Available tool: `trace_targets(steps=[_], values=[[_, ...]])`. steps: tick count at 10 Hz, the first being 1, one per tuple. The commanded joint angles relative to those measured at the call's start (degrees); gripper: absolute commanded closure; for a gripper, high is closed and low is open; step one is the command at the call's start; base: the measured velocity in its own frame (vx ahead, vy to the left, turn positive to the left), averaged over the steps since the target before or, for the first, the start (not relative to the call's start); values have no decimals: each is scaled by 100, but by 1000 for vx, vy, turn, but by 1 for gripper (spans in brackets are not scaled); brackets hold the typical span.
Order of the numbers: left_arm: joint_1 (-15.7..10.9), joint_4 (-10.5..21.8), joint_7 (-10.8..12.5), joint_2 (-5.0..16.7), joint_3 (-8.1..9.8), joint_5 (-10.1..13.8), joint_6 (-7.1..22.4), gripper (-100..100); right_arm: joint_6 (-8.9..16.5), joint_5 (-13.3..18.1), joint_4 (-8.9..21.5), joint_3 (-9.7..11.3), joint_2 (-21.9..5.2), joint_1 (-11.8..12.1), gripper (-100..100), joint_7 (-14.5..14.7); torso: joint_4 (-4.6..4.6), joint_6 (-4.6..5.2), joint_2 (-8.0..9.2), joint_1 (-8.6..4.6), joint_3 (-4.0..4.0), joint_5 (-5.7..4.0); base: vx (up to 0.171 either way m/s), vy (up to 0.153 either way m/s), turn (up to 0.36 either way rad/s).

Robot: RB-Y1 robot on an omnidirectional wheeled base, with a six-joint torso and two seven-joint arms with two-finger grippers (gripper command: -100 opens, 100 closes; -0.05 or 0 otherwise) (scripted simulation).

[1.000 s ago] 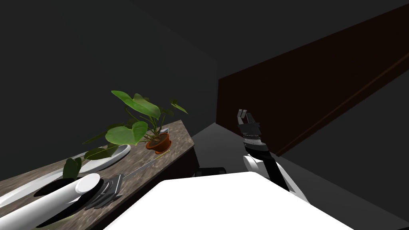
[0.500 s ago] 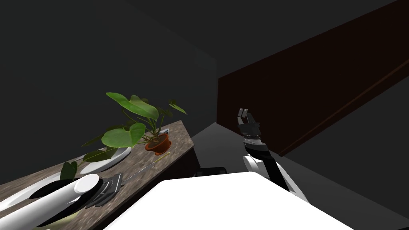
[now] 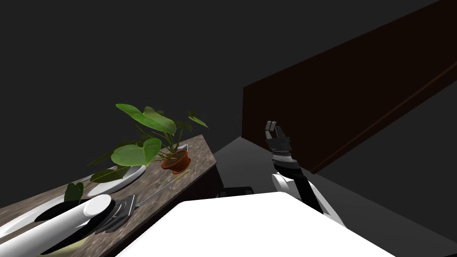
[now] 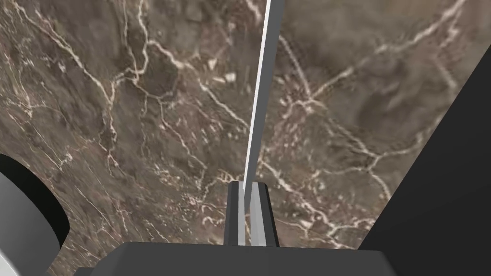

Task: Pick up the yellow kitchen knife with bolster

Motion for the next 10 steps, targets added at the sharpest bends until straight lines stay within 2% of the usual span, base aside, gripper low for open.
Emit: trace_targets(steps=[1,8,9,10], values=[[54,-126,181,19,-60,-16,162,100,0,0,0,0,0,0,0,0,0,0,0,0,0,0,-21,8,-105],[201,-777,907,195,-248,-102,662,100,0,0,0,0,0,0,0,0,1,2,2,-11,2,-8,-19,-5,-85],[184,-707,829,184,-227,-88,611,100,0,0,0,0,0,0,0,0,0,1,2,-10,1,-8,-7,0,-18],[183,-717,852,187,-230,-89,624,0,0,0,0,0,0,1,0,0,-1,-2,0,-8,0,-7,0,0,0]])
